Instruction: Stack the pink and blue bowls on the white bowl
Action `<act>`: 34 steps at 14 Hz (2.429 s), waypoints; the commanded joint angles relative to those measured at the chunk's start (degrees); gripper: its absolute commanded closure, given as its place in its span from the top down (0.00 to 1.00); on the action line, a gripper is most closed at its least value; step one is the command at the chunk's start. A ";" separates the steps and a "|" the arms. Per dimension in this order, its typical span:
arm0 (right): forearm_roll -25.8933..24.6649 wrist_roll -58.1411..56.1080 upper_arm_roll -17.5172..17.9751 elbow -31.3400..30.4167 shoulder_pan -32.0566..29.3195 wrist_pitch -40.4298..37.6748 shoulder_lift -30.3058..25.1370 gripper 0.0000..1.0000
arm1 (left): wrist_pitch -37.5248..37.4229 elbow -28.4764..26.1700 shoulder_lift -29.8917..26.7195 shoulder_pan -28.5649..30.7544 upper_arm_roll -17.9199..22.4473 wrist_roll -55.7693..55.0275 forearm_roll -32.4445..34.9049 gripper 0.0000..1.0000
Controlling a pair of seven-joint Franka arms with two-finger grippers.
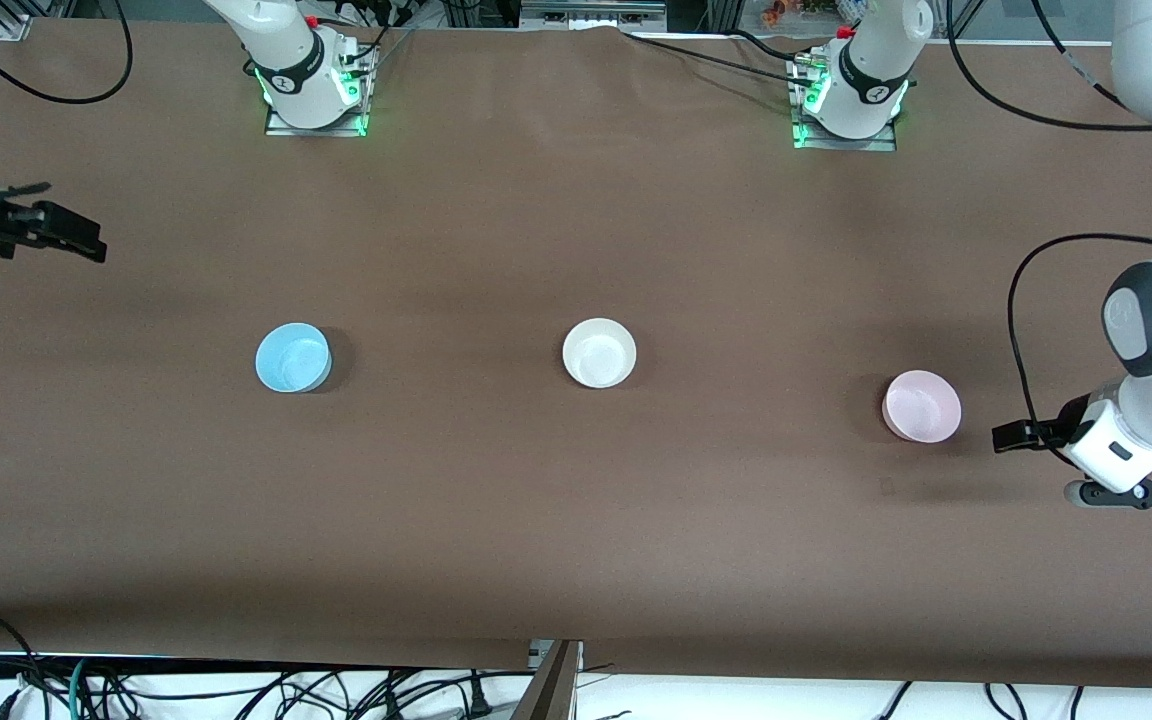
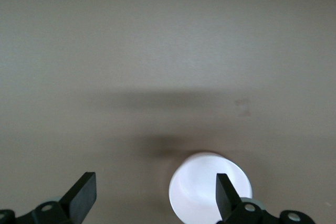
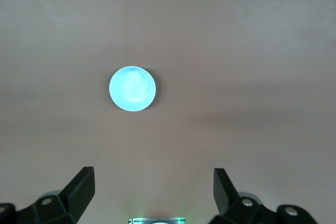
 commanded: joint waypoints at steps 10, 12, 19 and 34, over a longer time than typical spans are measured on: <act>-0.07 0.52 0.39 -11.58 -0.34 20.22 13.07 1.00 | 19.67 -25.05 -4.56 11.95 -8.71 8.34 -1.62 1.00; 0.11 0.61 0.39 -15.37 -0.43 25.15 13.06 1.00 | 19.94 -27.00 -6.06 13.29 -9.95 8.25 -1.62 1.00; 5.73 -0.18 0.30 -35.50 -1.66 50.63 12.97 1.00 | 26.43 -34.29 -8.62 13.38 -10.04 7.81 -1.62 0.94; 19.27 -14.16 0.30 -40.09 -4.74 55.14 14.20 0.57 | 27.33 -35.27 -8.97 12.67 -10.04 6.58 -1.53 0.21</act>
